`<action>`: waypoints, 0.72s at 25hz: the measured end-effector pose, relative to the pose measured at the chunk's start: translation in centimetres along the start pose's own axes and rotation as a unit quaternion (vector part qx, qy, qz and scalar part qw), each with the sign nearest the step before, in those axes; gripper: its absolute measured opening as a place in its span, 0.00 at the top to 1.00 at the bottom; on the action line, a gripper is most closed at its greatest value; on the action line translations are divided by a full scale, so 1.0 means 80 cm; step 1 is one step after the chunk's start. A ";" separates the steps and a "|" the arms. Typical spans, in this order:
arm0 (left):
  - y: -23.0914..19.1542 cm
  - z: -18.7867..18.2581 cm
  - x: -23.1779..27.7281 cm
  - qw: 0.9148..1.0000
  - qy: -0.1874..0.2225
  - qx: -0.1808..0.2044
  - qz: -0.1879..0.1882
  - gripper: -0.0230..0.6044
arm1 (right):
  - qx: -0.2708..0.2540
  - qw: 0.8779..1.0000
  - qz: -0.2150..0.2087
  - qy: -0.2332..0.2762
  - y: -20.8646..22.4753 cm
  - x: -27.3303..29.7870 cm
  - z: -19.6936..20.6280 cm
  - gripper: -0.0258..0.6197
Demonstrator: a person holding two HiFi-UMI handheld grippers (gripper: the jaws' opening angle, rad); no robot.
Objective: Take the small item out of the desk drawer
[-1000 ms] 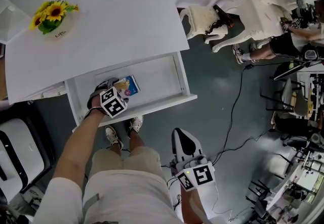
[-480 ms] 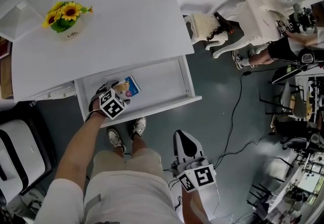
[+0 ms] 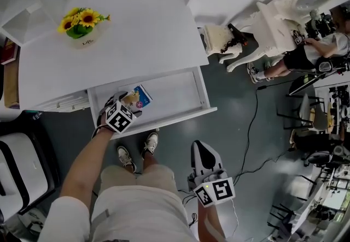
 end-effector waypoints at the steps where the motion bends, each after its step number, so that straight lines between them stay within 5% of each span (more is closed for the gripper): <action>1: -0.001 0.000 -0.006 1.000 0.006 -0.006 -0.004 0.28 | -0.003 1.000 -0.001 0.002 -0.003 -0.002 -0.002 0.95; 9: -0.011 0.009 -0.060 0.995 0.055 -0.065 -0.044 0.28 | -0.027 0.999 -0.018 0.019 -0.030 -0.009 -0.019 0.95; 18: -0.026 0.010 -0.127 0.980 0.114 -0.127 -0.097 0.28 | -0.051 0.997 -0.041 0.041 -0.045 -0.005 -0.049 0.95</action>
Point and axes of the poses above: the fingertips, and each gripper's own axes: x forward along the fingers, y to its right, z out of its underside, the point moved 8 cm from there along -x, backward along the fingers, and after that the axes turned 9 degrees about x, right-handed, at the moved point
